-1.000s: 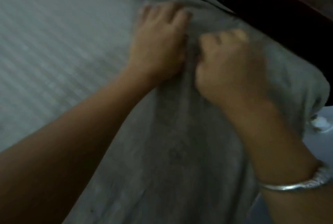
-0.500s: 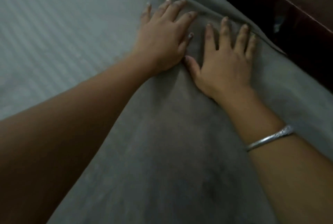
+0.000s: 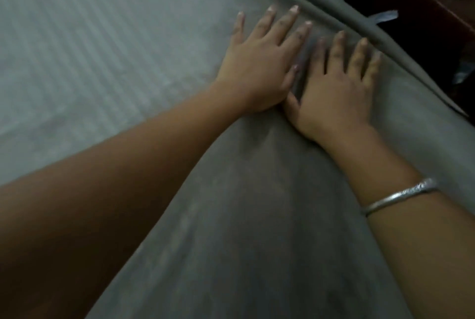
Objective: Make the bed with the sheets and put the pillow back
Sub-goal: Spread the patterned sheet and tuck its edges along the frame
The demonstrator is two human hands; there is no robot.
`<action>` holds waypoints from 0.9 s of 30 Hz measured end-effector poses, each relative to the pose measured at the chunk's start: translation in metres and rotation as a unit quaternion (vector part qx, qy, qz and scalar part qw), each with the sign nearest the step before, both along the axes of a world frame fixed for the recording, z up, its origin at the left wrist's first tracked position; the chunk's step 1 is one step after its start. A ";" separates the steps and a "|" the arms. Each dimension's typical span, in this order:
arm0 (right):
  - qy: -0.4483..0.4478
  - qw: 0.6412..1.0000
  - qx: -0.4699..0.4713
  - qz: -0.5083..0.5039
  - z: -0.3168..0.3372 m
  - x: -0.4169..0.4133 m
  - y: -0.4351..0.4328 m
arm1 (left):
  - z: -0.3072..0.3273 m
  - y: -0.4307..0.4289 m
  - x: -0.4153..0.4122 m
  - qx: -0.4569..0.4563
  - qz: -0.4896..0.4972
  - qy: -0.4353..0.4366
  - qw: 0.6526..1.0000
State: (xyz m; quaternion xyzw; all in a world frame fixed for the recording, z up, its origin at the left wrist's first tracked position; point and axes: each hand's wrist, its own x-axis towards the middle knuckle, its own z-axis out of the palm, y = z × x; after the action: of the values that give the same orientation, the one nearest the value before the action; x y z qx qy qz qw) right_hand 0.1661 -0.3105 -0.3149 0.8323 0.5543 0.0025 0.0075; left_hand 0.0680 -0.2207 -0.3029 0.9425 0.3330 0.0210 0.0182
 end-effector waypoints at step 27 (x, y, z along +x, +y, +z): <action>0.038 0.992 -0.079 0.092 -0.013 -0.165 -0.030 | -0.025 -0.046 -0.313 -0.058 0.142 0.048 0.987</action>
State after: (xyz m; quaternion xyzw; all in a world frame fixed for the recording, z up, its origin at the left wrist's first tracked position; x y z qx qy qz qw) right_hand 0.0014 -0.3409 -0.3275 0.7744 0.6265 -0.0721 0.0515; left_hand -0.2448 -0.2671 -0.3281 0.8830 0.4644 -0.0415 0.0540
